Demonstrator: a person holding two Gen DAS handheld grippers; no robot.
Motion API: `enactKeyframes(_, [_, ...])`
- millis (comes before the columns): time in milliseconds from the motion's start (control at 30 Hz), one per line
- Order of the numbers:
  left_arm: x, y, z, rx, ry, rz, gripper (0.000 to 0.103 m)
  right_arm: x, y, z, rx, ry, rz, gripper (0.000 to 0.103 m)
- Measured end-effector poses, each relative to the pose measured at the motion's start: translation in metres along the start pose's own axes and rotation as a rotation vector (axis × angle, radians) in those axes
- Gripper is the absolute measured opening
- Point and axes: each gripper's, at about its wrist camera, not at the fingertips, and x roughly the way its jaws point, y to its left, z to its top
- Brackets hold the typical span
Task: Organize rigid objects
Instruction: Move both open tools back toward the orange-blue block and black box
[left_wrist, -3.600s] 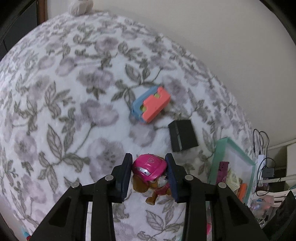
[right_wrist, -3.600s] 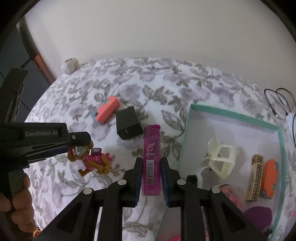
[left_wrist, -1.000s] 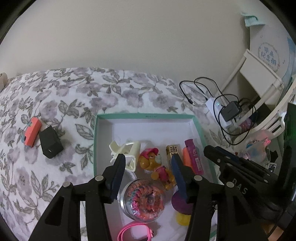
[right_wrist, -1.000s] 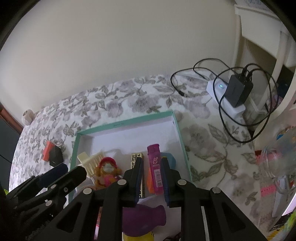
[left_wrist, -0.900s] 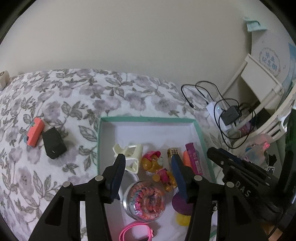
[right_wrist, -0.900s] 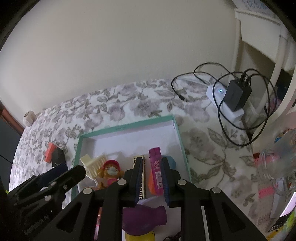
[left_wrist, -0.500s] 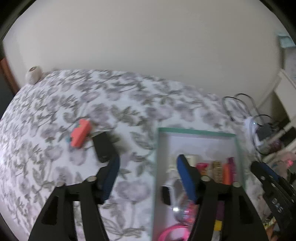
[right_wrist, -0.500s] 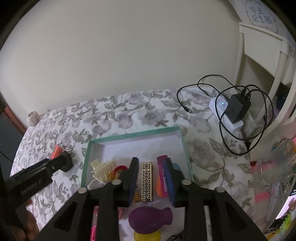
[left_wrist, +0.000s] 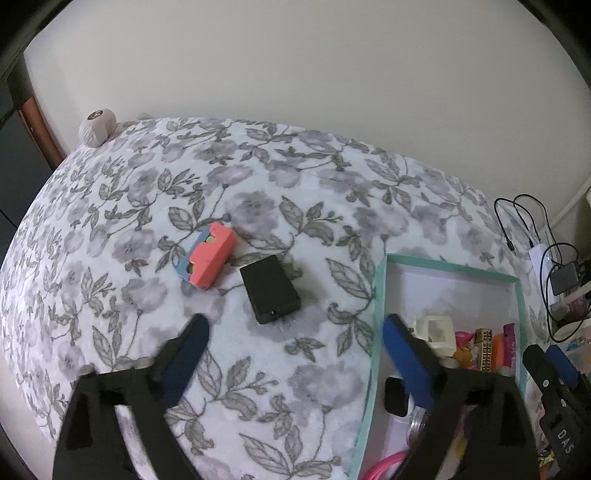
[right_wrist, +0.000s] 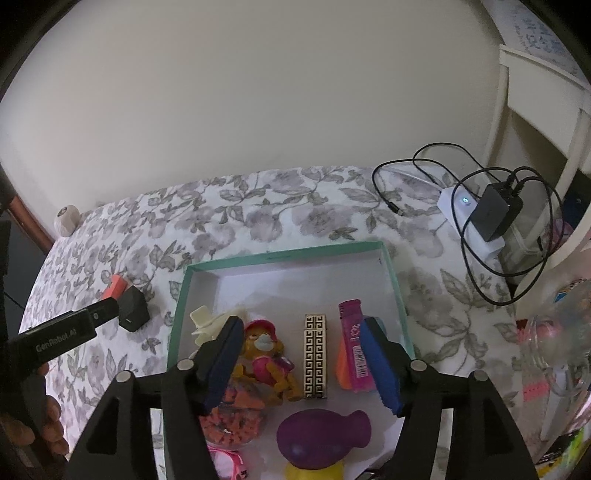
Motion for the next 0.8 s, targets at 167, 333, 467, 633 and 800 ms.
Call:
enactKeyframes(167, [0.003,0.009,0.003,-0.011,0.010,0.007,0.097,0.003,0.003,0.000,0.000,-0.002,-0.005,0.085])
enactKeyframes(333, [0.007,0.018,0.006,-0.016,0.022,0.013,0.097,0.007,0.005,-0.001,0.006,0.008,-0.009,0.090])
enactKeyframes(467, [0.010,0.027,0.010,-0.025,0.032,0.016,0.097,0.011,0.010,-0.002,-0.002,0.015,-0.019,0.103])
enactKeyframes(633, [0.011,0.040,0.014,-0.038,0.034,0.016,0.097,0.015,0.023,-0.002,-0.031,0.017,-0.026,0.103])
enactKeyframes(800, [0.013,0.056,0.019,-0.054,0.028,0.012,0.097,0.018,0.039,-0.002,-0.059,0.018,-0.028,0.103])
